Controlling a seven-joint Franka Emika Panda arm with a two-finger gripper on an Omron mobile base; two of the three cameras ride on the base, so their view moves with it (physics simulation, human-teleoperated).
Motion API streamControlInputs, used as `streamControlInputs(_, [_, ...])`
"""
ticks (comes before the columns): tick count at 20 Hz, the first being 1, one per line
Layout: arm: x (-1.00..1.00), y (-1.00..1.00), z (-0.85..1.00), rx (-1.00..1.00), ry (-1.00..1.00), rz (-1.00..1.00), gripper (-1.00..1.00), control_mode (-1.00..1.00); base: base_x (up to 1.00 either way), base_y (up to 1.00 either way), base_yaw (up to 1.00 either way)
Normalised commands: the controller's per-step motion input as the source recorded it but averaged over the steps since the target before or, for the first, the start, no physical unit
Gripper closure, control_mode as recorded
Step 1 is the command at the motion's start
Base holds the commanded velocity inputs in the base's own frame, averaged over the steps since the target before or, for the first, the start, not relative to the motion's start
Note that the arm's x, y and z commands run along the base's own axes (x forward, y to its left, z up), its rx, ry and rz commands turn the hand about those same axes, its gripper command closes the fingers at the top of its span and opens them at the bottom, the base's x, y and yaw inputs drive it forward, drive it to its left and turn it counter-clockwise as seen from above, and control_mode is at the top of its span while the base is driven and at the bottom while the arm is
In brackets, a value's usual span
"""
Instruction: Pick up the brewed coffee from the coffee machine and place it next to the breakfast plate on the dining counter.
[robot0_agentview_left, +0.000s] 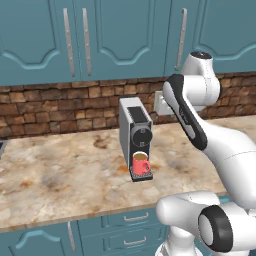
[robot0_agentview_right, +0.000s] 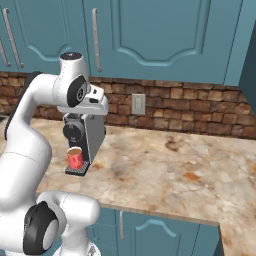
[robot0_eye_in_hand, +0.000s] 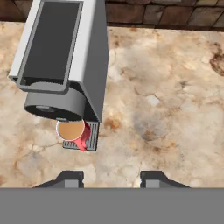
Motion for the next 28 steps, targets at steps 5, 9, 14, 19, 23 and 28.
streamControlInputs(5, [-0.19,0.0,-0.13,0.0,-0.04,0.04,-1.0,-1.0,0.0,0.0,0.0])
streamControlInputs(9, [-0.24,0.18,-0.64,0.0,-0.31,0.22,-1.0,-1.0,0.0,0.0,0.0])
streamControlInputs(14, [-0.02,0.33,-0.69,0.0,-0.15,0.27,-1.0,-1.0,0.0,0.0,0.0])
streamControlInputs(19, [-0.02,0.24,-0.75,0.0,-0.03,0.22,-1.0,-1.0,0.0,0.0,0.0])
streamControlInputs(23, [0.0,0.19,-0.66,0.01,0.0,0.1,-1.0,-1.0,0.0,0.0,0.0])
streamControlInputs(28, [0.07,0.19,-0.6,0.0,0.02,0.07,-1.0,-1.0,0.0,0.0,0.0])
